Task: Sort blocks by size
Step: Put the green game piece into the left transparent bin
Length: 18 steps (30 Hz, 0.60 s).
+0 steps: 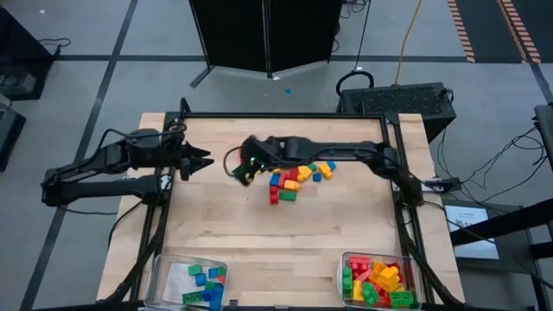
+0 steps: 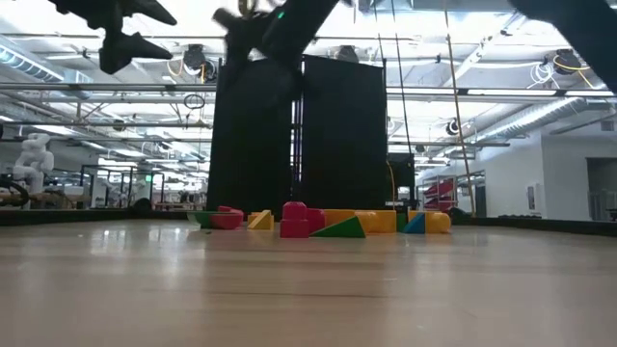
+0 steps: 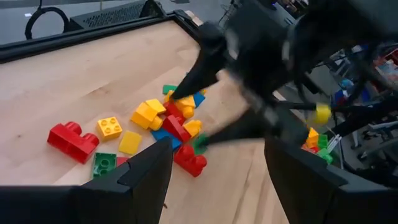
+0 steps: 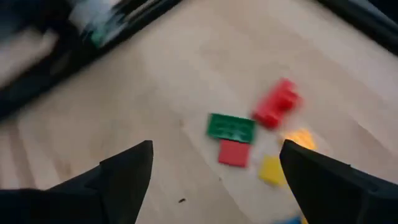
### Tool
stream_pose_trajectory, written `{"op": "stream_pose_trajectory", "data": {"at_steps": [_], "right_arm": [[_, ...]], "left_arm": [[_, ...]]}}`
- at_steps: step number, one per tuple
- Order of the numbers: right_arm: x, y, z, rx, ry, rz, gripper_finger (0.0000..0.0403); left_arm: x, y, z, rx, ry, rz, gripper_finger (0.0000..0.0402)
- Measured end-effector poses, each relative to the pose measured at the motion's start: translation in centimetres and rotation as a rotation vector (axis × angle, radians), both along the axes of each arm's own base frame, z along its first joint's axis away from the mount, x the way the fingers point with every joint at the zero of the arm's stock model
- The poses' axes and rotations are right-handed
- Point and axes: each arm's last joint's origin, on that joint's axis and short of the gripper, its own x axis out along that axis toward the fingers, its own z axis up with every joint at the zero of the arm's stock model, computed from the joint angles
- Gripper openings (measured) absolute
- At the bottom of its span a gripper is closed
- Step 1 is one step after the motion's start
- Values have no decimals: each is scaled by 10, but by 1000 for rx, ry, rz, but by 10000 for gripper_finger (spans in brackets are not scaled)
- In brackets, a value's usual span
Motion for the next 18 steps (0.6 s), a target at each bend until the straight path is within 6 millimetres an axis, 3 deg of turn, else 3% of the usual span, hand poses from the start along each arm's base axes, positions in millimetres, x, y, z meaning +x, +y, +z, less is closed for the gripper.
{"op": "stream_pose_trajectory", "data": {"at_steps": [3,6,12,18], "right_arm": [[14,0,-18,-163,35,260,339],[22,-1,-31,-305,75,408,339],[28,-25,-56,-376,147,466,339],[41,-43,-84,-392,108,558,339]], "left_arm": [[-5,-1,0,0,-2,0,255],[-8,-2,0,-6,-5,3,255],[-10,-3,1,-21,-14,10,255],[-10,-3,-1,-24,0,12,255]]}}
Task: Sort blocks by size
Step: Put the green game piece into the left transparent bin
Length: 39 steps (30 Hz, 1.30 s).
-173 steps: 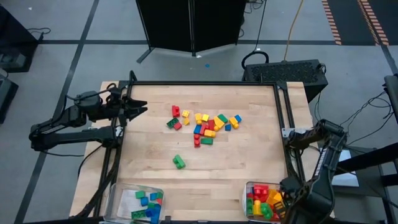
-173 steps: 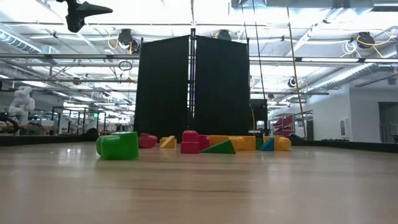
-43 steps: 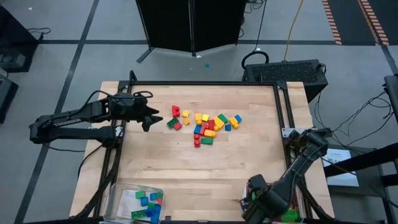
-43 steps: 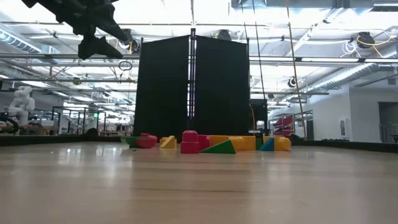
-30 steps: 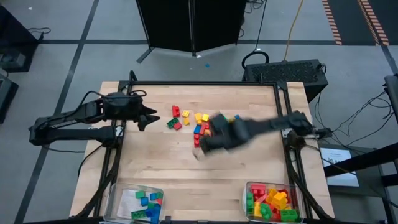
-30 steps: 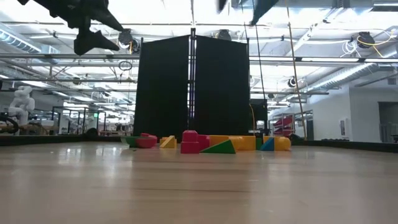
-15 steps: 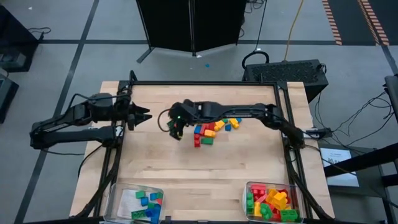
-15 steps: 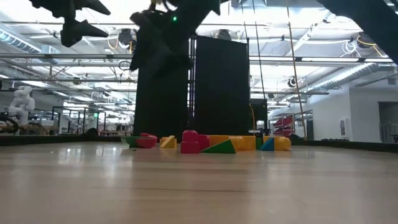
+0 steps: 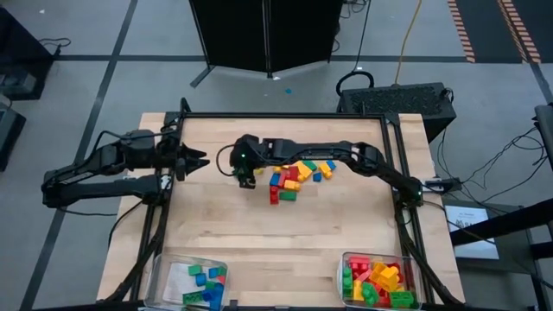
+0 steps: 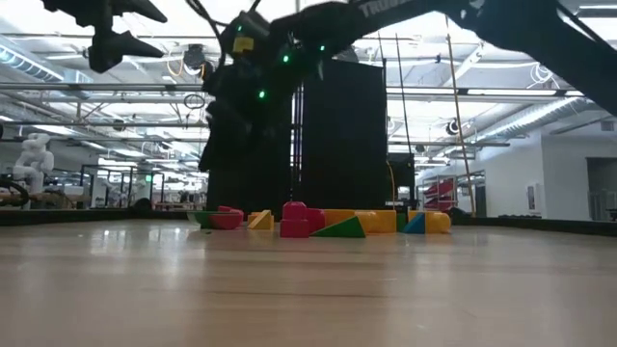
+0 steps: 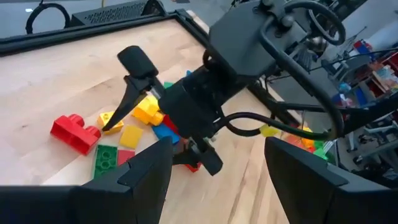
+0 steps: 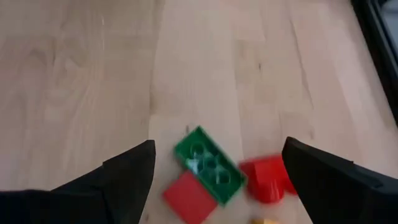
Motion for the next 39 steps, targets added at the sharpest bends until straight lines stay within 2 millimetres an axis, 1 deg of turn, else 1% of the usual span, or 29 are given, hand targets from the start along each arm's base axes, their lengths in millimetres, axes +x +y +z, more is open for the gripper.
{"op": "stream_pose_trajectory", "data": {"at_steps": [5,11,19,21,26,28,30,32,37,38,39], "right_arm": [[10,-4,-15,-47,-47,58,339],[13,-7,-35,-90,-2,108,339],[18,-13,-73,-69,30,121,338],[17,-16,-78,-58,47,107,338],[12,-24,-82,-3,98,56,334],[10,-25,-83,11,112,41,319],[9,-25,-84,31,124,21,290],[8,-24,-85,49,132,2,252],[8,-18,-85,66,144,-28,130],[8,-18,-85,71,142,-35,115],[8,-17,-83,80,141,-45,116]], "left_arm": [[-1,0,-3,-9,34,4,255],[-1,0,-3,-10,37,4,255],[-1,0,-3,-9,38,4,255],[-1,0,-4,-10,40,3,255],[-2,0,-6,-11,62,13,255],[-2,0,-6,-8,63,21,255],[-2,0,-6,-6,63,25,255],[-2,0,-6,-3,63,31,255],[-2,0,-6,-2,64,35,255],[-2,0,-6,-2,63,35,255],[-2,0,-5,-2,63,35,255]]}}
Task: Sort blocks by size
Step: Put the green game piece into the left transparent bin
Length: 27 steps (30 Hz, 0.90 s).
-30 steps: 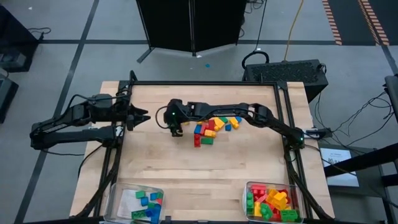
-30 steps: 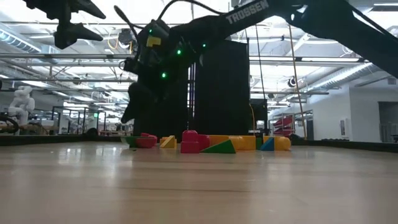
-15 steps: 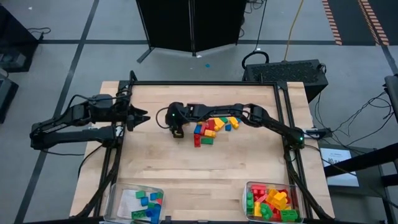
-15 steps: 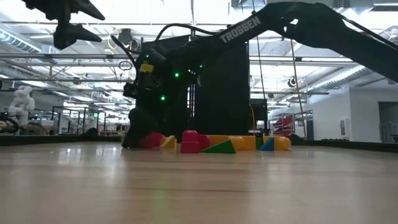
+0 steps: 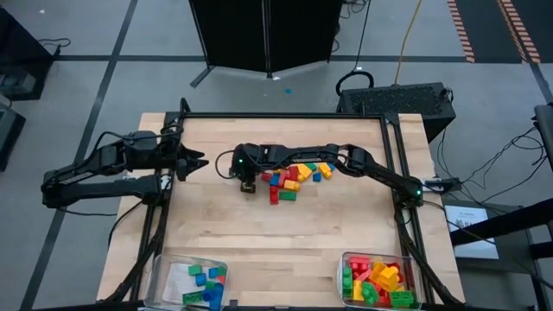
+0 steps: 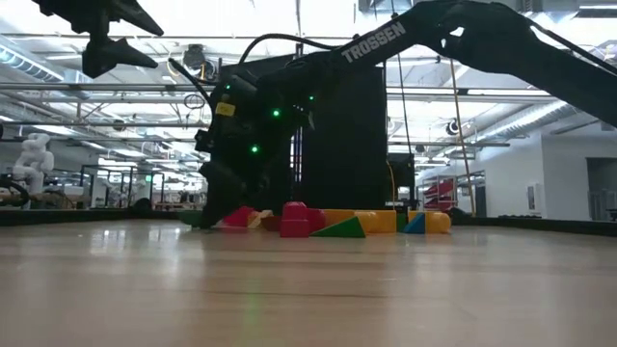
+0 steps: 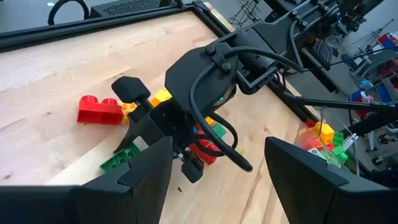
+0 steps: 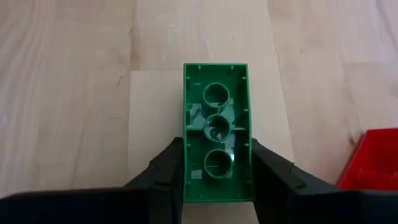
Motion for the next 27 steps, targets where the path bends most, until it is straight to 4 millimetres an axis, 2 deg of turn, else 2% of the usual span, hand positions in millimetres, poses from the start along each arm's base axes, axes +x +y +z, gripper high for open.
{"op": "stream_pose_trajectory", "data": {"at_steps": [6,12,19,27], "right_arm": [[7,2,16,50,-27,-79,116],[14,13,66,68,-84,-99,116],[13,67,108,133,-203,25,116],[18,128,113,162,-269,192,116]], "left_arm": [[0,0,0,-22,-5,11,255],[0,0,1,-20,-13,9,255],[-1,2,0,11,-1,79,255],[-3,8,0,134,38,262,255]]}}
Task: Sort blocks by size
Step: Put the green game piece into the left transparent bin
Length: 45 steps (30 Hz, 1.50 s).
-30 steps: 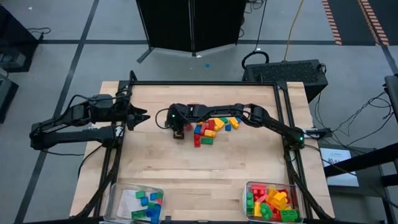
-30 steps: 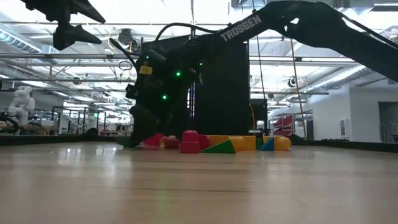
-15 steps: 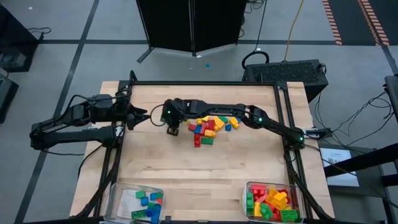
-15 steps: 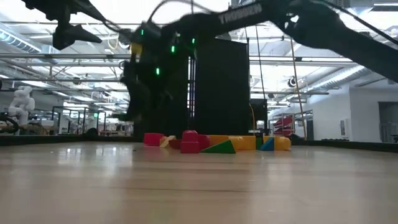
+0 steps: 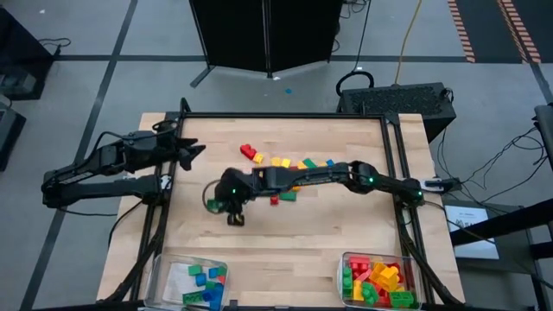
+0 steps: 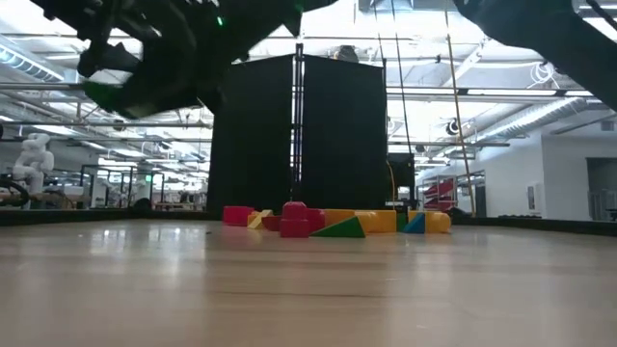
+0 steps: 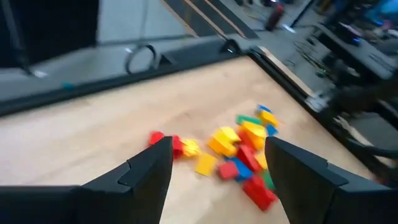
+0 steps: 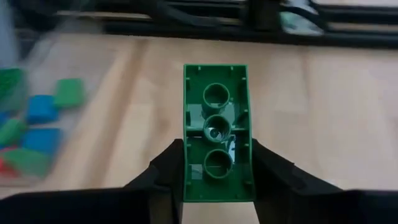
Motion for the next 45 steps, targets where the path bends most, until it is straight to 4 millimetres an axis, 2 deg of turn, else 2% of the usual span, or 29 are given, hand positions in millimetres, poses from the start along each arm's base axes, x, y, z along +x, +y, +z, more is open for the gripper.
{"op": "stream_pose_trajectory", "data": {"at_steps": [4,8,14,20,27,36,45], "right_arm": [[1,13,1,8,-35,120,116],[5,22,8,-4,-146,270,116],[9,51,22,14,-322,401,116],[9,79,21,73,-367,404,116],[17,121,2,174,-489,351,116],[10,152,-9,259,-423,361,116],[5,159,-18,267,-325,357,116]], "left_arm": [[-1,1,0,35,23,37,255],[-2,1,-3,29,53,46,255],[-4,0,-7,13,95,47,255],[-5,0,-7,37,117,32,255],[-7,-1,-11,75,198,-15,255],[-10,-1,-16,56,254,-20,255],[-10,-1,-16,57,258,-16,255]]}}
